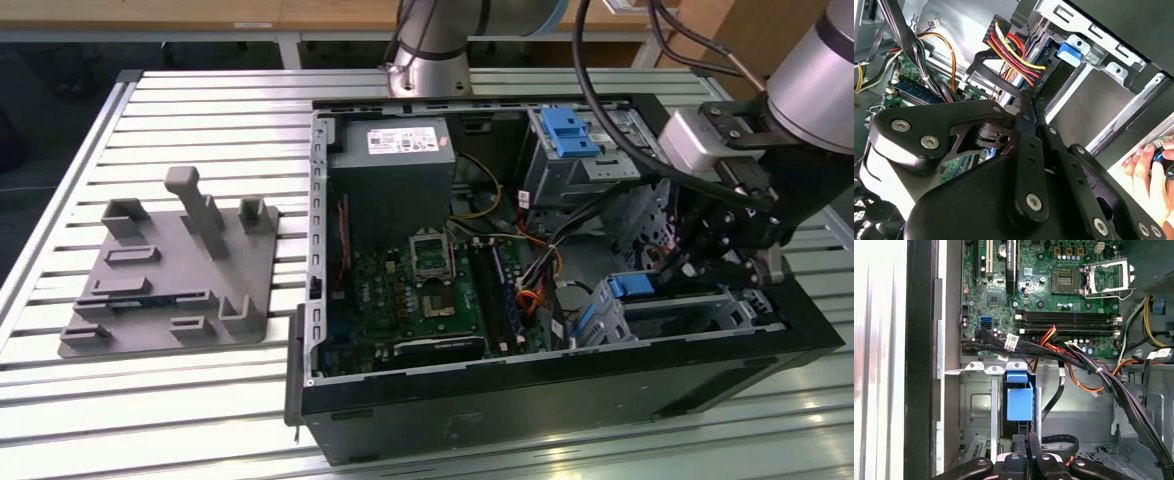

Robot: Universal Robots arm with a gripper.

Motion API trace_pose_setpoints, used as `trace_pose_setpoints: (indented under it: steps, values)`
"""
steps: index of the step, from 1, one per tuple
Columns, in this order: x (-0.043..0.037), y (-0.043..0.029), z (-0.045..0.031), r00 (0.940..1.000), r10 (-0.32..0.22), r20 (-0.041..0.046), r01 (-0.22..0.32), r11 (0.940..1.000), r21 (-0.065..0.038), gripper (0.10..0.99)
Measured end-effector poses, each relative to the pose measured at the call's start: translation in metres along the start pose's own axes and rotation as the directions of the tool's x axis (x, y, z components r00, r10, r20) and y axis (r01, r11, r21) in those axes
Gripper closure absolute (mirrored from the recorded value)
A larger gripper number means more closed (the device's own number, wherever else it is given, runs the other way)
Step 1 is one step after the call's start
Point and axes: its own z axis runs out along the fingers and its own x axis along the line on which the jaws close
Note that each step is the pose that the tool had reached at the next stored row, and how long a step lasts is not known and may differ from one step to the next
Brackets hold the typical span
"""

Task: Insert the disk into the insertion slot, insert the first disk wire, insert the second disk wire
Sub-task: 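Insert the second disk wire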

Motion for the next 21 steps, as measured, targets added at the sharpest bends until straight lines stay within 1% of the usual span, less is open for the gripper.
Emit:
trace_pose_setpoints:
  steps: [5, 7, 8, 9, 10, 20, 21]
  values:
    - [0.0011, 0.0000, 0.0017, 1.0000, 0.000, -0.0003, 0.000, 1.0000, 0.000, 0.941]
    - [0.0012, 0.0000, 0.0002, 1.0000, 0.000, 0.0003, 0.000, 1.0000, 0.000, 0.929]
    - [0.0011, 0.0000, -0.0028, 1.0000, 0.000, 0.0003, 0.000, 1.0000, 0.000, 0.871]
    - [0.0009, 0.0001, -0.0074, 1.0000, 0.000, -0.0002, 0.000, 1.0000, 0.000, 0.871]
    - [0.0007, 0.0002, -0.0118, 1.0000, 0.000, 0.0001, 0.000, 1.0000, 0.000, 0.808]
    - [-0.0011, 0.0006, -0.0573, 1.0000, 0.000, 0.0000, 0.000, 1.0000, 0.000, 0.808]
    - [-0.0013, 0.0007, -0.0621, 1.0000, 0.000, 0.0000, 0.000, 1.0000, 0.000, 0.820]
